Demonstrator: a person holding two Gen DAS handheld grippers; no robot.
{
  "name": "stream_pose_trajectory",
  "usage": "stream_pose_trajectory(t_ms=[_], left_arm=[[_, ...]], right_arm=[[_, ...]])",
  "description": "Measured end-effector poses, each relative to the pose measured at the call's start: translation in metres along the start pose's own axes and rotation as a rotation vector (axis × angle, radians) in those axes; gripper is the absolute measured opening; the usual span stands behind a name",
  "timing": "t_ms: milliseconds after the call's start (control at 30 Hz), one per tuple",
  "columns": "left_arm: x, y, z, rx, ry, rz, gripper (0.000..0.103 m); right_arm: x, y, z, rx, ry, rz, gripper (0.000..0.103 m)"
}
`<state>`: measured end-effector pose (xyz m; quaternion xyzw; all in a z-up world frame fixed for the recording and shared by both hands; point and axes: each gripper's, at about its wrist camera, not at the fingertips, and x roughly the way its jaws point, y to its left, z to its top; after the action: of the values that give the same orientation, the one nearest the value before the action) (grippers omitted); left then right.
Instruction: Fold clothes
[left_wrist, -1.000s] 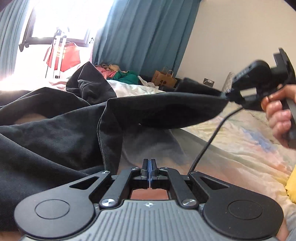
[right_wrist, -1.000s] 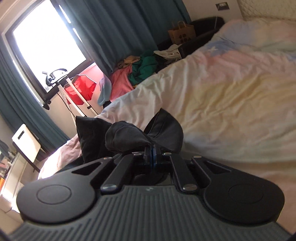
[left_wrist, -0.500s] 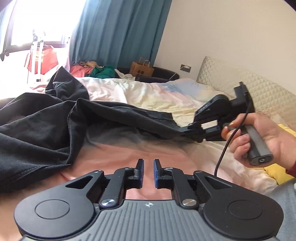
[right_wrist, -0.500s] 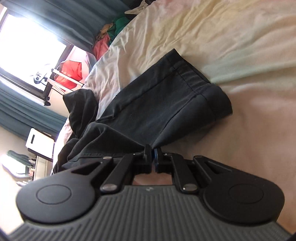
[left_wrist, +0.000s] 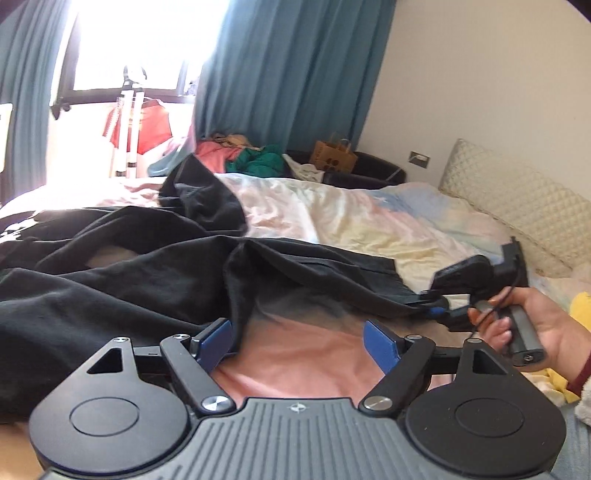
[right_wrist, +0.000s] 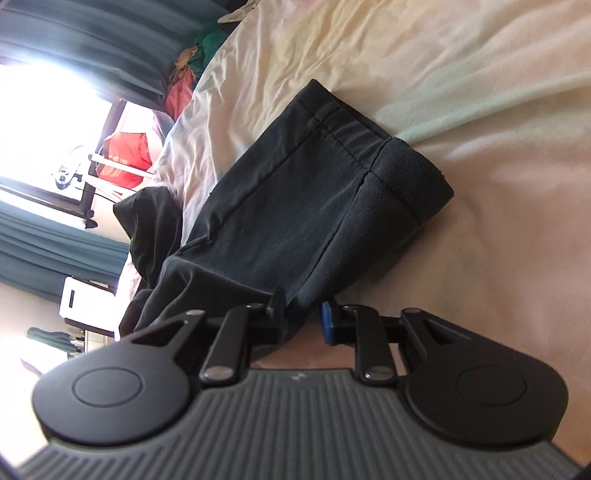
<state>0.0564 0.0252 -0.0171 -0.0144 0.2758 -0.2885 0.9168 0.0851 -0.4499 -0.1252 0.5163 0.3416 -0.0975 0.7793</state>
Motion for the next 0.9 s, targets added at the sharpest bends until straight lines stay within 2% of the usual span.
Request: stream_pose_trajectory(t_ms=[133, 233, 267, 367, 467, 600, 700, 733, 767, 800, 833, 867, 900], left_arm=[[0.002, 0.045, 0.005, -0.091, 0.020, 0.101, 0.081], [-0.001, 0.071, 0.002, -0.206, -0.001, 0.156, 0.081], [-0.002, 0.080, 0.001, -0.245, -0.008, 0.175, 0.081], [-0.005, 0.104, -0.001, -0.347, -0.036, 0.240, 0.081], [-0.012, 0.108, 0.001, -0.350, -0.089, 0.374, 0.082], [-0.018, 0.125, -0.003, -0.437, -0.078, 0.419, 0.083], [-0.019, 0.149, -0.011, -0.586, -0.048, 0.399, 0.083], [-0.021, 0.157, -0.014, -0.634, -0.045, 0.397, 0.083], [-0.024, 0.163, -0.017, -0.677, -0.046, 0.394, 0.083], [-0.026, 0.170, -0.020, -0.717, -0.049, 0.389, 0.083], [-0.029, 0.176, -0.023, -0.757, -0.051, 0.386, 0.083], [-0.033, 0.181, -0.026, -0.796, -0.051, 0.383, 0.083], [-0.037, 0.186, -0.029, -0.834, -0.050, 0.377, 0.083]], right_arm=[[0.000, -0.011, 0.003, 0.093, -0.007, 0.039, 0.041], [0.001, -0.019, 0.003, 0.184, 0.001, 0.097, 0.041], [0.001, -0.020, 0.003, 0.203, 0.000, 0.108, 0.043], [0.004, -0.020, 0.003, 0.238, -0.010, 0.130, 0.061], [0.006, -0.016, 0.005, 0.229, -0.031, 0.122, 0.062], [0.012, -0.011, 0.007, 0.214, -0.081, 0.086, 0.062], [0.017, -0.008, 0.009, 0.193, -0.127, 0.022, 0.060], [0.021, -0.008, 0.010, 0.184, -0.133, -0.009, 0.058], [0.025, -0.009, 0.012, 0.174, -0.130, -0.039, 0.050], [0.029, -0.009, 0.013, 0.163, -0.125, -0.056, 0.037], [0.032, -0.010, 0.015, 0.152, -0.120, -0.062, 0.029], [0.036, -0.011, 0.017, 0.141, -0.114, -0.068, 0.015], [0.039, -0.011, 0.019, 0.130, -0.108, -0.074, 0.011]])
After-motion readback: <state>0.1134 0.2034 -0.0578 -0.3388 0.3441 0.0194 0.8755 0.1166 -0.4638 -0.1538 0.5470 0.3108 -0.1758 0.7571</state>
